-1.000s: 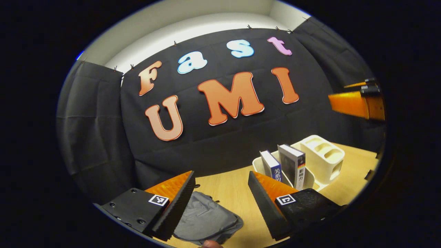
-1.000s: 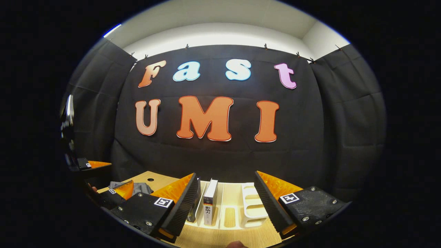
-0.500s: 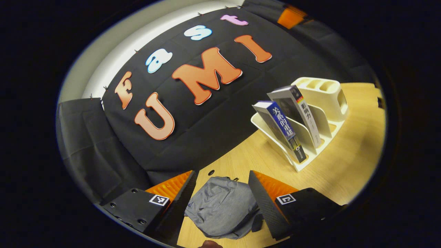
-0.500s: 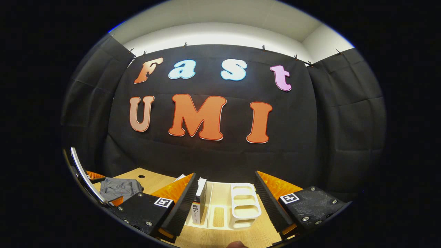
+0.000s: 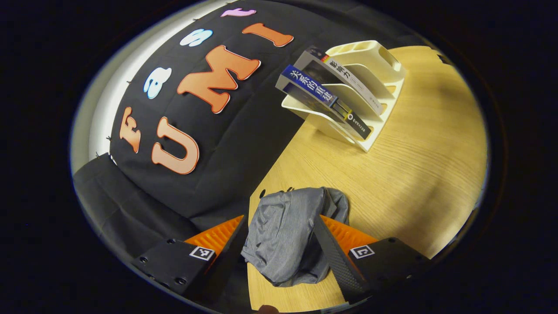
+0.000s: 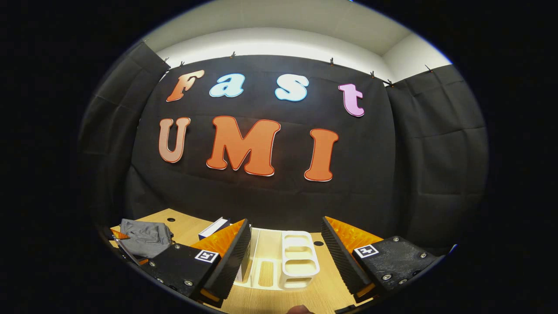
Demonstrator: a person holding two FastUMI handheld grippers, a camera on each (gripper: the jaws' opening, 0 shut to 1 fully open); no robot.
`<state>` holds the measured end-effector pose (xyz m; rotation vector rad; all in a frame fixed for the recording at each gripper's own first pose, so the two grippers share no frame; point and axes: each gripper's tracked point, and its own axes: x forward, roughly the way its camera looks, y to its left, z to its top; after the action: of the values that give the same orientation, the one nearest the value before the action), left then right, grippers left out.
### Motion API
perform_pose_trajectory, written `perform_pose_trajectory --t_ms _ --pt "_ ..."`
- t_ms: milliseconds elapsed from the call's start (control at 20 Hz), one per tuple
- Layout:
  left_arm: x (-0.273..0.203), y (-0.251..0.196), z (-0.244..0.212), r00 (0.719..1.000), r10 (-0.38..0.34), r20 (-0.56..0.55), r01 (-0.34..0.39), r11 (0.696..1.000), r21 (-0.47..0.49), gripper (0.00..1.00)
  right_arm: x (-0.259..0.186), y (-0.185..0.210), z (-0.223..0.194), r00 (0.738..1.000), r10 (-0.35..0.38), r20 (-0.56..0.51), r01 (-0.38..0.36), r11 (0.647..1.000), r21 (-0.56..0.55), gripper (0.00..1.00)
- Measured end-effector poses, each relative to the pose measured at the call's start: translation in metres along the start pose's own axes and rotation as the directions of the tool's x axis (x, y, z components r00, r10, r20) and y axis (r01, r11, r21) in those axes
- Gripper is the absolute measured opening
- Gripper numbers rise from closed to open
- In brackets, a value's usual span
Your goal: Open the schoolbag, grab two books from the bookshelf and put them into the schoolbag.
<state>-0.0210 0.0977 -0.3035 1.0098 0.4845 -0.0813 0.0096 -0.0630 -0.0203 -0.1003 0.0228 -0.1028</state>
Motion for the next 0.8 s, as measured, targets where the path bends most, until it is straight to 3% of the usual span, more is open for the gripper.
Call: perform_pose_trajectory --t_ms 400,550,700,800 --pt "0.015 -0.007 -0.046 0.995 0.029 -0.100 -0.019 0.995 0.094 0.94 -0.004 0.001 0.002 1.000 0.004 0.003 -0.004 1.000 -0.019 0.97" --pt "0.027 -0.002 -0.060 0.989 0.042 -0.141 -0.027 0.993 0.112 0.79 -0.005 0.001 0.005 1.000 0.003 0.008 -0.003 1.000 -0.026 0.97" --pt "0.039 0.014 -0.058 0.987 0.053 -0.153 -0.038 0.994 0.100 0.70 -0.003 0.001 0.007 1.000 0.005 0.013 -0.005 1.000 -0.031 0.97" --pt "0.053 0.019 -0.059 0.987 0.030 -0.160 -0.014 0.995 0.095 0.59 -0.003 0.000 0.008 1.000 0.003 0.016 -0.003 0.999 -0.032 0.97"
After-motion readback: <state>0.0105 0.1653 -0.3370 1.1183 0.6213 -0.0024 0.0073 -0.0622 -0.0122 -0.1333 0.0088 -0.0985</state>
